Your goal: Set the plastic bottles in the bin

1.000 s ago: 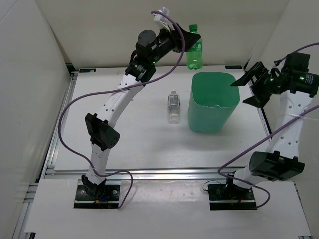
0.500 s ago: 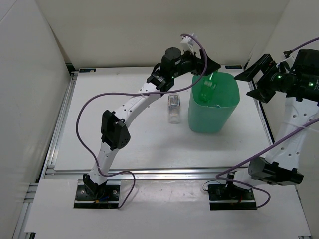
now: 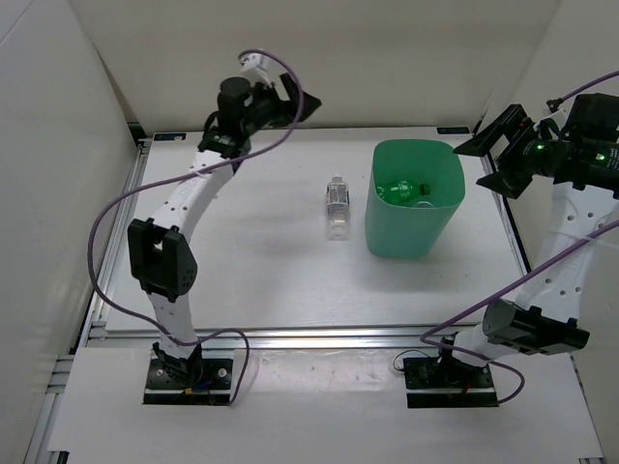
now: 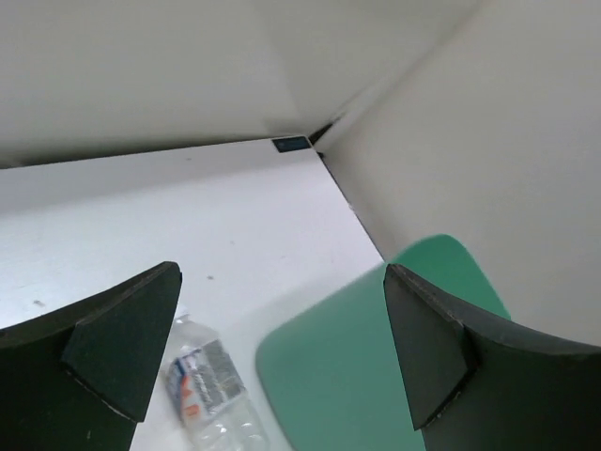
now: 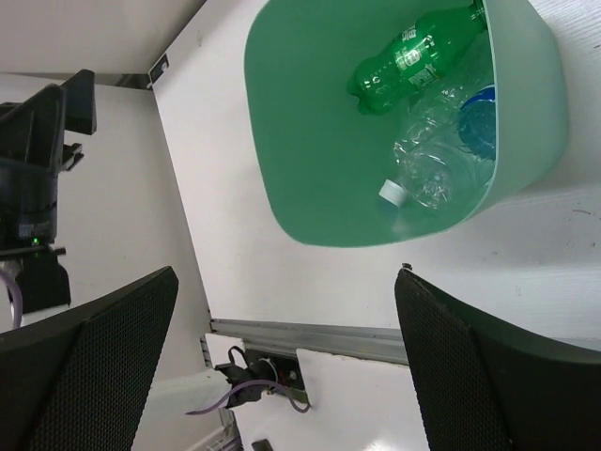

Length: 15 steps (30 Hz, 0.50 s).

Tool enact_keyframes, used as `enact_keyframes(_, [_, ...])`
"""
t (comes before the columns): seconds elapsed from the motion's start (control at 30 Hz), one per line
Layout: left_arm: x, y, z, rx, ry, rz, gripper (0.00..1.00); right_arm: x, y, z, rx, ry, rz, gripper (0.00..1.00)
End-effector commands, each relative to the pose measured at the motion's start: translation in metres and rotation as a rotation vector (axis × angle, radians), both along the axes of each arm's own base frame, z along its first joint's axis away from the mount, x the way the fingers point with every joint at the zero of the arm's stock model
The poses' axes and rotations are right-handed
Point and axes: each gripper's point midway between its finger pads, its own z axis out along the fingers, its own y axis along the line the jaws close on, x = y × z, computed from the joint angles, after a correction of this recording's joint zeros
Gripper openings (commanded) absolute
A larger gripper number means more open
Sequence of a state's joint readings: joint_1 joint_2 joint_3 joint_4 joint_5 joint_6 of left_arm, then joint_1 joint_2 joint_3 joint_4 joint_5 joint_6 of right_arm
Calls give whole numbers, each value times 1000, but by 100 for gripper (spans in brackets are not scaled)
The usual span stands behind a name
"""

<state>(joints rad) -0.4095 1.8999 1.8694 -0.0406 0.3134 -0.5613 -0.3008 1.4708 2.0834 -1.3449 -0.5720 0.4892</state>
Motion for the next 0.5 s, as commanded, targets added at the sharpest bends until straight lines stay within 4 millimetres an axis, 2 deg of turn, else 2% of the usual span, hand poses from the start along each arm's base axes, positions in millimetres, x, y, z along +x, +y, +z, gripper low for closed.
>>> enact_keyframes(0.0, [4, 1, -66, 1, 220, -136, 100, 3, 1, 1, 4, -18, 27, 100])
enact_keyframes(0.03, [3, -1, -89, 13, 323, -172, 100, 3, 3, 2, 10, -20, 33, 100])
enact_keyframes(0.07, [3, -5, -99, -1, 377, -238, 100, 2, 4, 3, 18, -23, 41, 100])
enact_keyframes(0.1, [8, -11, -94, -8, 369, -268, 100, 5, 3, 2, 19, -20, 41, 100])
enact_keyframes(0.13, [17, -15, -131, -2, 455, -270, 100, 9, 4, 2, 28, -23, 50, 100])
enact_keyframes(0.23, [21, -19, -176, 26, 556, -247, 100, 12, 6, 0, 58, -7, 63, 100])
enact_keyframes(0.27, [17, -25, -177, 35, 549, -261, 100, 14, 6, 1, 56, -16, 63, 100])
enact_keyframes(0.33, [10, -27, -203, 60, 618, -245, 100, 16, 5, 4, 52, -24, 64, 100])
enact_keyframes(0.47, [-7, -35, -225, 106, 656, -294, 100, 17, 5, 0, 56, -13, 63, 100])
